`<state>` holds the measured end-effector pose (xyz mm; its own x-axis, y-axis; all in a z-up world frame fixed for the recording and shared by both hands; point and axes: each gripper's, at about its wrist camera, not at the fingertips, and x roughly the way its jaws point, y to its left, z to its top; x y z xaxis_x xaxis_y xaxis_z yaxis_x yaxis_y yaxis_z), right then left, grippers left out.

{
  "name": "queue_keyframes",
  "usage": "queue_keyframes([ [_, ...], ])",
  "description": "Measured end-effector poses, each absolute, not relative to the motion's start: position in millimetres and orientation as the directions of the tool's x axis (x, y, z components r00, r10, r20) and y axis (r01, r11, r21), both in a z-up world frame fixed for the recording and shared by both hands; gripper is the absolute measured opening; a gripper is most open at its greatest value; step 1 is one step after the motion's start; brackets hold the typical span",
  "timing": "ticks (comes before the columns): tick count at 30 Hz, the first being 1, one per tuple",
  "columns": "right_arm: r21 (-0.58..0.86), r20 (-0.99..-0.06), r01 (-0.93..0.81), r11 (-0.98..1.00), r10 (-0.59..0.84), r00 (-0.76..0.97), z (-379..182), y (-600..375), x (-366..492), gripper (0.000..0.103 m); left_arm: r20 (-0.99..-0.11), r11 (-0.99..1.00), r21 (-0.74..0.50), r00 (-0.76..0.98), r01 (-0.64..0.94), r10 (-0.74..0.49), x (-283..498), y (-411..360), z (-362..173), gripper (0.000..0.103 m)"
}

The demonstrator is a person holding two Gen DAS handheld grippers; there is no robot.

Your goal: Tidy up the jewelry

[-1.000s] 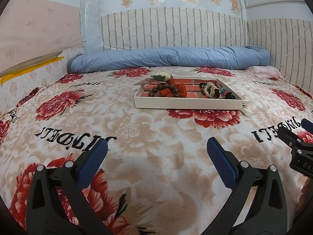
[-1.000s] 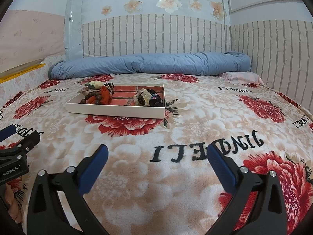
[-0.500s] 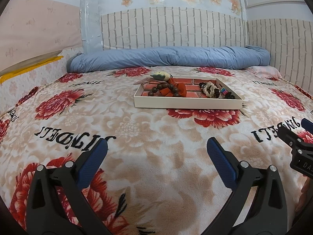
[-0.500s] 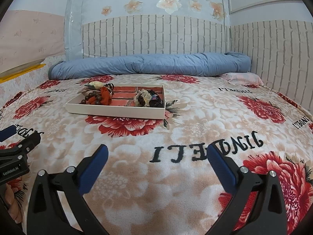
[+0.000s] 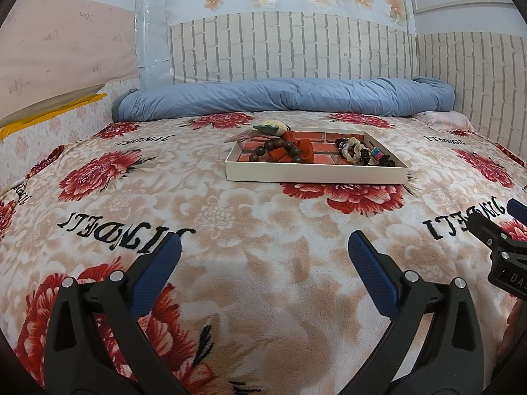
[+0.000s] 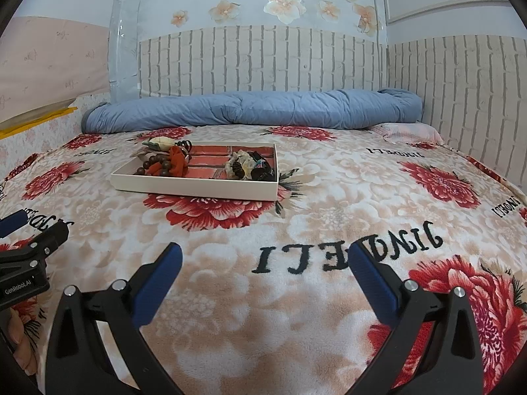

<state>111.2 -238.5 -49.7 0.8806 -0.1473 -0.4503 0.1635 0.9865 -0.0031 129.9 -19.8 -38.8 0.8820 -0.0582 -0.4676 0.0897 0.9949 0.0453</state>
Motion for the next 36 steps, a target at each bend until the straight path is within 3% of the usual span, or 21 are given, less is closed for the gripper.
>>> queue_keyframes([
  [36, -0.004, -0.448, 0.163, 0.987, -0.148, 0.882, -49.4, -239.5, 111.4, 0.098, -0.463, 0.995, 0.047, 0.885, 0.089, -0.057, 127.7, -23.1, -40.2, 0.098],
])
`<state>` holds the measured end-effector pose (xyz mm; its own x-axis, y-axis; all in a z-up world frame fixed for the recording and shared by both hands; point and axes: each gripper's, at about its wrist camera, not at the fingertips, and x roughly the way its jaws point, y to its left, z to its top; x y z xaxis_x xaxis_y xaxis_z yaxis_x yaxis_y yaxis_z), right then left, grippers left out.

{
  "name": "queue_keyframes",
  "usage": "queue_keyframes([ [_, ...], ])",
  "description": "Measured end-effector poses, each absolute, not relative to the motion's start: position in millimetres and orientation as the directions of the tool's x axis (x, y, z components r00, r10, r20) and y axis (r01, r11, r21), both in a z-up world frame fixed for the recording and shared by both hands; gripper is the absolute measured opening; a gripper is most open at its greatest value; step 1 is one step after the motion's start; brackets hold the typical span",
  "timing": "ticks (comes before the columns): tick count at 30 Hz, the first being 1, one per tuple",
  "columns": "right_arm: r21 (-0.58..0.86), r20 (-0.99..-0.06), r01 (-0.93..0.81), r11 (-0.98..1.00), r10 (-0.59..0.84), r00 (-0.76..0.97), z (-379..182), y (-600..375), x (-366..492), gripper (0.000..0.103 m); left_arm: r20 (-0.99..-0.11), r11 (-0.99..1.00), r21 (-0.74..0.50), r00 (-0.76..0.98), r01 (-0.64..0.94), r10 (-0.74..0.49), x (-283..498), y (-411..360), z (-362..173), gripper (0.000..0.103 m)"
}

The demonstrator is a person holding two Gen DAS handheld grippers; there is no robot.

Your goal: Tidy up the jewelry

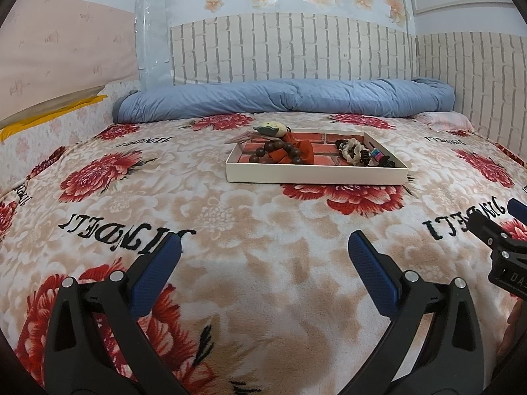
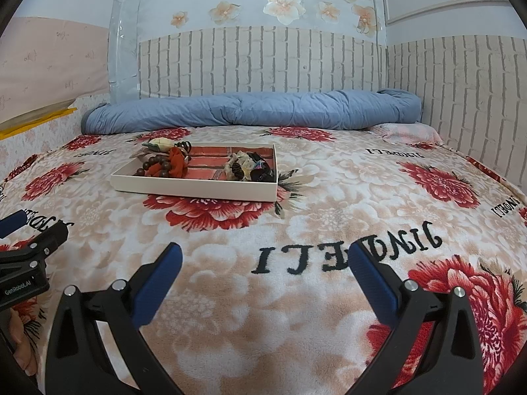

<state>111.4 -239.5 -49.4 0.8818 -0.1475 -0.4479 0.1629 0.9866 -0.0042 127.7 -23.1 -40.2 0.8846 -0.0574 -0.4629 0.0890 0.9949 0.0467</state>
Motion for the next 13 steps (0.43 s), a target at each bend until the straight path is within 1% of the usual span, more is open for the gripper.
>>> queue_keyframes([
  [13, -0.005, -0.448, 0.163, 0.987, -0.148, 0.882, -49.5, -239.4, 110.8, 0.098, -0.477, 0.996, 0.044, 0.877, 0.081, -0.050, 129.7, -20.9, -39.4, 0.098],
])
